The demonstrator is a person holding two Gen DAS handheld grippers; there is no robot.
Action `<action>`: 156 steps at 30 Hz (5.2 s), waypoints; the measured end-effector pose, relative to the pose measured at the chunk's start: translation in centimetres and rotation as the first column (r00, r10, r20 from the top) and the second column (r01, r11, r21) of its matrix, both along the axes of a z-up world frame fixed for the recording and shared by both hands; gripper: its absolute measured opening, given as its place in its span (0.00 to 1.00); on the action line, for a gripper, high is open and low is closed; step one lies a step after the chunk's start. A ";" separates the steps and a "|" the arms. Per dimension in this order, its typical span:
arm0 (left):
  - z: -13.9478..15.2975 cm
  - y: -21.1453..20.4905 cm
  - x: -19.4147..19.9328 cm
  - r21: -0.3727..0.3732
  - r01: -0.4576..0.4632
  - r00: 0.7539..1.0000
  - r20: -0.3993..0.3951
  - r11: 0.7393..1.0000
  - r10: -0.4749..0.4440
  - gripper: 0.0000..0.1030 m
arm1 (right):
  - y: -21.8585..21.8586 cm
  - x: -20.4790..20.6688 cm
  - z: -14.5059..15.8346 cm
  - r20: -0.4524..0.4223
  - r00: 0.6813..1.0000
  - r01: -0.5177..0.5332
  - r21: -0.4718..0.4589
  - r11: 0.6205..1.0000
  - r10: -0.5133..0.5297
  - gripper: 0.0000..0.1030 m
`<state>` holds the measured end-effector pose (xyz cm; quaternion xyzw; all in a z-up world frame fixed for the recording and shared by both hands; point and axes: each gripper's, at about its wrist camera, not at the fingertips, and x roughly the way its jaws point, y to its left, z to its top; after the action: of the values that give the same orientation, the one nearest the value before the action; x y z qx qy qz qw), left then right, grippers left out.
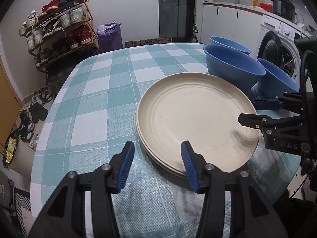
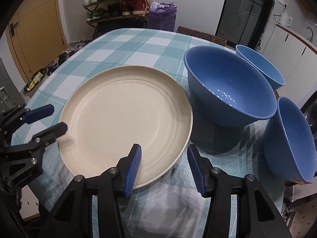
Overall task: Organize plates and bowls
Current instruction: 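Open both grippers to release the plate on the stack, then pull both grippers back and move them toward the blue bowls, then close both grippers on opposite rims of the large blue bowl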
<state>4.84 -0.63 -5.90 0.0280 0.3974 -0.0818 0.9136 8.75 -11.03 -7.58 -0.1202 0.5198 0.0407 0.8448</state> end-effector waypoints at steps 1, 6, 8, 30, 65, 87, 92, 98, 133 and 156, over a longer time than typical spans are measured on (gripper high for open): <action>0.1 0.2 0.0 -0.015 0.001 1.000 0.002 1.000 -0.001 0.49 | -0.1 0.0 0.2 0.005 1.000 0.000 0.013 1.000 0.000 0.53; 0.4 0.7 0.1 -0.044 -0.014 1.000 0.002 0.999 0.014 0.50 | 0.1 -0.1 1.3 0.043 0.999 -0.012 0.041 0.999 0.010 0.73; 0.4 0.9 0.2 -0.049 -0.019 1.000 -0.002 0.999 0.019 0.50 | 0.2 -0.2 1.6 0.050 0.999 -0.015 0.052 0.999 0.012 0.76; 2.9 -0.2 -0.1 -0.109 0.020 0.999 0.046 0.994 -0.015 1.00 | -0.8 -2.7 5.7 0.145 0.987 -0.089 0.119 0.989 0.071 0.97; 12.7 -10.5 6.6 -0.072 0.142 0.974 0.186 0.987 -0.127 1.00 | -14.7 -2.0 19.3 0.336 0.935 0.079 0.118 0.990 -0.115 0.99; 13.8 -15.2 15.2 -0.016 0.180 0.976 0.127 0.984 -0.177 1.00 | -24.5 4.8 20.5 0.269 0.915 0.265 0.162 0.951 -0.301 0.99; 13.3 -15.9 17.0 -0.016 0.188 0.977 0.108 0.982 -0.186 1.00 | -26.5 6.3 19.7 0.245 0.912 0.295 0.166 0.941 -0.329 0.99; 13.1 -16.7 19.3 -0.020 0.192 0.978 0.089 0.981 -0.189 1.00 | -27.9 8.2 19.0 0.228 0.909 0.319 0.164 0.934 -0.350 0.99; 8.4 -19.4 27.2 -0.019 0.204 0.978 -0.028 0.979 -0.205 1.00 | -31.5 17.5 10.6 0.062 0.904 0.407 0.179 0.896 -0.423 0.99; 5.9 -20.6 29.4 -0.050 0.227 0.969 -0.084 0.973 -0.230 0.83 | -32.2 20.3 5.9 -0.035 0.917 0.396 0.192 0.898 -0.397 0.70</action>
<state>34.28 -21.21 0.05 0.0516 0.4303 -0.1956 0.8797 29.10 -43.26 -1.65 0.0715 0.5248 -0.0813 0.8443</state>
